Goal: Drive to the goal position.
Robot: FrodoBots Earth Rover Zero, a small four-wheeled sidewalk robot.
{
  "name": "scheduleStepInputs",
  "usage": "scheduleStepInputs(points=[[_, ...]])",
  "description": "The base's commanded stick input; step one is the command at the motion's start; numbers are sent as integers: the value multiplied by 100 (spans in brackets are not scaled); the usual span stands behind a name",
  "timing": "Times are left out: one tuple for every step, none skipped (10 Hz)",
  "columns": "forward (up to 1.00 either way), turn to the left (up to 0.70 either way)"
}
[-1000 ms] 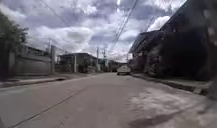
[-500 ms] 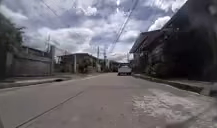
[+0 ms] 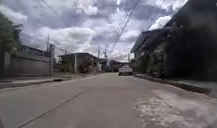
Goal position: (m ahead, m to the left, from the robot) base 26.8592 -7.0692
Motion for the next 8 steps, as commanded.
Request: scheduleStepInputs(points=[[50,0],[50,0],[50,0],[50,0],[50,0],[50,0],[50,0],[50,0]])
